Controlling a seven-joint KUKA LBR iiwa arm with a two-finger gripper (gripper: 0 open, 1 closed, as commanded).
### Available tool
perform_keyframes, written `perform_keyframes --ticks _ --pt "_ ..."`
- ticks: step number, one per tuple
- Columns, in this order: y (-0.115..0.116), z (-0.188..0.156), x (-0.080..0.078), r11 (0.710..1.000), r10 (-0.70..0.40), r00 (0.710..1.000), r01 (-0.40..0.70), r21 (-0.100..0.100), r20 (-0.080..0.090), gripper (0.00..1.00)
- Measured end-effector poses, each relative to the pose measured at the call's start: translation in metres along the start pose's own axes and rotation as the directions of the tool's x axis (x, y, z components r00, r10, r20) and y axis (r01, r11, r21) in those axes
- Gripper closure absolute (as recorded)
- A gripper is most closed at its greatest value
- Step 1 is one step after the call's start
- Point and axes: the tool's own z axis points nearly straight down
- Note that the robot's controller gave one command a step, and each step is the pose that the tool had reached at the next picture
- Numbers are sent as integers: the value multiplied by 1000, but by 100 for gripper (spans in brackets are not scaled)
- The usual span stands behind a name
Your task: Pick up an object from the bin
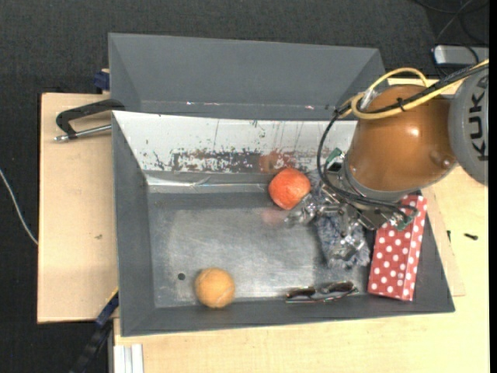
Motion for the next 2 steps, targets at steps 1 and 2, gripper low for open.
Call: perform_keyframes --ticks 1,2 --pt "-2 35 13 996 -92 996 92 7 5 0" --pt "-4 62 15 963 -270 963 270 -5 -3 0"
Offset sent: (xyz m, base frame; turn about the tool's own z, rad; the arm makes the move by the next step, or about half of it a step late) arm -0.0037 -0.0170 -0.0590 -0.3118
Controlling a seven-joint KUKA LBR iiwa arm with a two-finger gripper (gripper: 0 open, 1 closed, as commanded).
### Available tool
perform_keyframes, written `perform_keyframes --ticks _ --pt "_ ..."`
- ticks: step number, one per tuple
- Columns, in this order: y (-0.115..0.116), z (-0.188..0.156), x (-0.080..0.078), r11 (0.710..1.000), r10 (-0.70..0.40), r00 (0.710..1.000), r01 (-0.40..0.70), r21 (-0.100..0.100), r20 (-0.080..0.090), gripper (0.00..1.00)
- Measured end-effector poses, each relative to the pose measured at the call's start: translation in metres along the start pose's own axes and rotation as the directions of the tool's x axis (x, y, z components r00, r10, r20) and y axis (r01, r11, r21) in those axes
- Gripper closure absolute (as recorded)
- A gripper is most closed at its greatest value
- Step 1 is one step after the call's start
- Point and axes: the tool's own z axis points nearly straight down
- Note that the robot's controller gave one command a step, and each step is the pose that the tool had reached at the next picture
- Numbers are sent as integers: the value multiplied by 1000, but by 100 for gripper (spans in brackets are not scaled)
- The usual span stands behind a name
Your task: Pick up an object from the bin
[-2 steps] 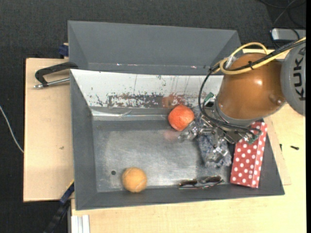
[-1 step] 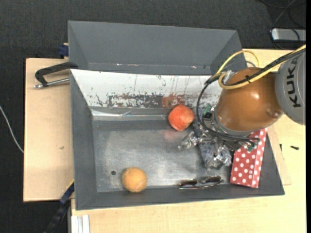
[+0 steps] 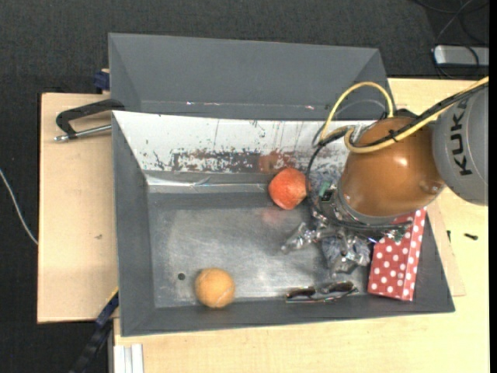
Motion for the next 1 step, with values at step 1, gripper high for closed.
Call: perform_keyframes --ticks 1 --pt "3 -21 6 989 -151 989 151 1 1 0"
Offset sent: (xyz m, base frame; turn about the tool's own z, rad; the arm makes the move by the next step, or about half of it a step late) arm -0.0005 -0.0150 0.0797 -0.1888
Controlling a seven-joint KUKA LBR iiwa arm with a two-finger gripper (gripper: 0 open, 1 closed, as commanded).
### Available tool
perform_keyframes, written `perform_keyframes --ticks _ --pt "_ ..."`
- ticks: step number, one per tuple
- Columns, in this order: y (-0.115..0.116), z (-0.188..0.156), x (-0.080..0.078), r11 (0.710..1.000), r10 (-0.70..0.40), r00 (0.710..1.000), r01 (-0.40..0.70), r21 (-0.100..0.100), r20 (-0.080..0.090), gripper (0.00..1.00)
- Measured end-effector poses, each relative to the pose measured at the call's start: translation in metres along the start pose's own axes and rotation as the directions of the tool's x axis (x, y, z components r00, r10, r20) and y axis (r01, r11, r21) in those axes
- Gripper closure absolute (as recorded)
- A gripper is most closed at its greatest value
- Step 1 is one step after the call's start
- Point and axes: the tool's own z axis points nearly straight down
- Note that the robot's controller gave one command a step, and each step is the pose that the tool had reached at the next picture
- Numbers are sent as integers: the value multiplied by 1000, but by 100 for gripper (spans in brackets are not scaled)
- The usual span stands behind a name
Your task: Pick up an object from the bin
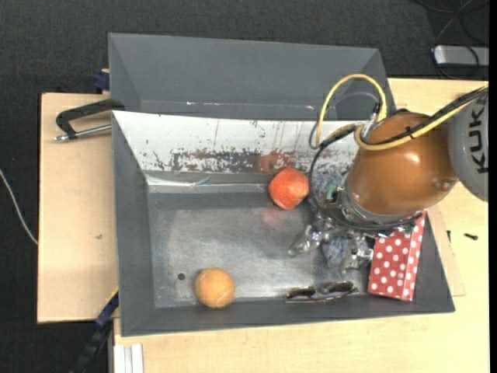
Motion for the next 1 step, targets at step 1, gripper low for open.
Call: perform_keyframes --ticks 1 --pt "-9 -59 6 999 -34 999 34 6 2 0"
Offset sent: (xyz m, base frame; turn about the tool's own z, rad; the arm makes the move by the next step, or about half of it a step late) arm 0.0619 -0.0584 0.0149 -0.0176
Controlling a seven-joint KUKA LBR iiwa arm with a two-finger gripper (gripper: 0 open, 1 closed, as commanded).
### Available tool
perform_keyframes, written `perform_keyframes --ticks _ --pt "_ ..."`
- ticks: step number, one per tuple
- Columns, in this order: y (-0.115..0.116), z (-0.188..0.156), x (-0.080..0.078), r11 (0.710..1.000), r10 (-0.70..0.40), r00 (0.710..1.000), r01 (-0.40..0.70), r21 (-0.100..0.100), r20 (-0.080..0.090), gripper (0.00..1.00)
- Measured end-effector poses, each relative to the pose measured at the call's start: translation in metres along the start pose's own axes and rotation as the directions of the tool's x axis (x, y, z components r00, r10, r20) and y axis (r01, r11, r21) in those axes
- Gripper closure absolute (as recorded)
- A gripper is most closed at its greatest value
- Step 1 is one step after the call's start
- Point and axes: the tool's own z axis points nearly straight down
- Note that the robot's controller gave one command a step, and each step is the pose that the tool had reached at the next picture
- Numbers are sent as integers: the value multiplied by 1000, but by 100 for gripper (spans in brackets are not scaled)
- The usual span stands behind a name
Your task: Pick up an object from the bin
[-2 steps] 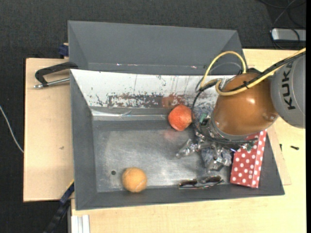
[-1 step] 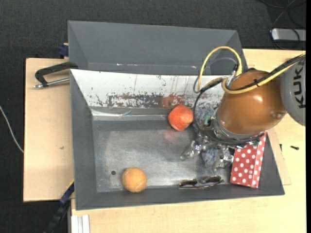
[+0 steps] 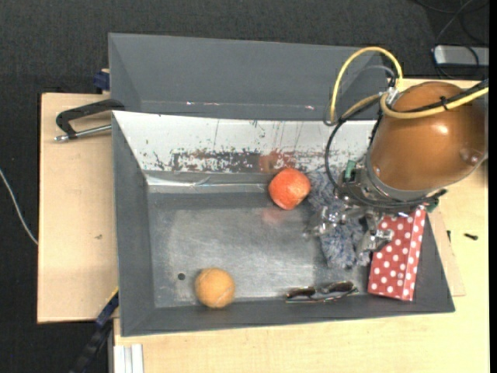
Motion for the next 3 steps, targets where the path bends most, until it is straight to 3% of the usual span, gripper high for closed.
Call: perform_keyframes --ticks 1,2,3 --pt "-59 30 18 1000 12 1000 -12 9 1 0" --pt "-69 -4 2 1000 27 1000 -27 -6 -2 0" --pt "-66 8 15 999 42 999 -42 7 0 0"
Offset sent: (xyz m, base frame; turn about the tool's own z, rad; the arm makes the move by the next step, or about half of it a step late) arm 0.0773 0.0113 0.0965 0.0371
